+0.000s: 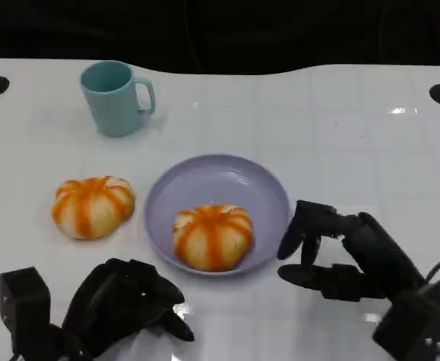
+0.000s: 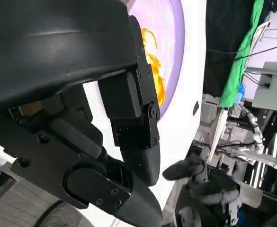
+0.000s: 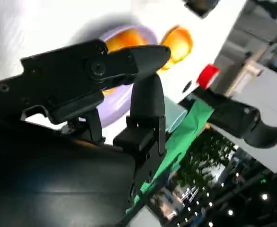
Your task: Grasp the bread from the table and place it into the plate.
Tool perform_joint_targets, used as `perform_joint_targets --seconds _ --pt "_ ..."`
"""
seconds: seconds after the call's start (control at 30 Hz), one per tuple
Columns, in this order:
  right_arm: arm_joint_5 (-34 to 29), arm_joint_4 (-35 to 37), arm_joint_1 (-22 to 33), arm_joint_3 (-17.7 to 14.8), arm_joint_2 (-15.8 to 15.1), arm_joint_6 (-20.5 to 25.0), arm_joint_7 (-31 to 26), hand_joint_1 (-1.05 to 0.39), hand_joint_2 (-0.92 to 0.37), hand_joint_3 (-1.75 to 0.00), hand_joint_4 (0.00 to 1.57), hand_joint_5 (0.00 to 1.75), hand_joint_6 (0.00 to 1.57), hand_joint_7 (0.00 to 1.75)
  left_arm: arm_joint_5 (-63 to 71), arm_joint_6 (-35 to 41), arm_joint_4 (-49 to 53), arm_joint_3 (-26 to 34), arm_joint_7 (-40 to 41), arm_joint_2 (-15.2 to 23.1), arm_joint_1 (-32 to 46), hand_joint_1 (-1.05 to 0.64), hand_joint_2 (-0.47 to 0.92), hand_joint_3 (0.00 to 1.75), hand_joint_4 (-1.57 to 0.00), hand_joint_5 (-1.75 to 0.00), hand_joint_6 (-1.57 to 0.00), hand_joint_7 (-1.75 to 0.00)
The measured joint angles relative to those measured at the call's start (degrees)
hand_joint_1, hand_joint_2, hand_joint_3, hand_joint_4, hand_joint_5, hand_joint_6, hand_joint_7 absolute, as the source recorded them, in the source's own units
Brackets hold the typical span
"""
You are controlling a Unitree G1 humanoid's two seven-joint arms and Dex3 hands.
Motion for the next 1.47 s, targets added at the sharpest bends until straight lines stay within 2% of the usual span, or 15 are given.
perform_joint_targets --seconds 0.37,0.6,0.8,1.1,1.47 --pt "9.21 -9.24 10.44 -4.33 0.02 7.5 9.89 -0.53 -0.92 -0.25 0.58 1.75 0.5 1.66 -0.04 -0.11 -0.71 -0.54 0.36 -0.32 0.6 -1.03 0.71 0.0 -1.55 -0.4 -1.57 -0.18" --pt "17.62 -16.63 16.81 -6.97 0.4 16.28 15.38 -0.51 -0.92 -0.24 0.59 1.75 0.51 1.63 -0.31 0.39 -1.23 -0.6 0.36 -0.34 0.94 -1.03 0.71 0.0 -1.55 -0.4 -1.57 -0.18" --pt "19.05 -17.05 17.63 -8.82 1.83 17.84 17.29 -0.5 -0.92 -0.24 0.6 1.75 0.52 1.61 -0.28 0.79 -1.51 -0.65 0.37 -0.33 1.03 -1.03 0.71 0.0 -1.56 -0.39 -1.57 -0.19" --pt "19.12 -14.36 17.28 -10.77 3.14 17.87 19.41 -0.53 -0.92 -0.24 0.62 1.75 0.54 1.58 -0.28 0.8 -1.39 -0.57 0.37 -0.26 0.98 -1.03 0.71 0.0 -1.56 -0.39 -1.57 -0.18" --pt "20.12 -13.6 16.99 -11.33 5.08 20.05 21.06 -0.55 -0.92 -0.24 0.64 1.75 0.55 1.6 -0.82 1.19 -0.59 0.27 -0.06 0.0 0.4 -1.02 0.69 0.0 -1.56 -0.38 -1.57 -0.18"
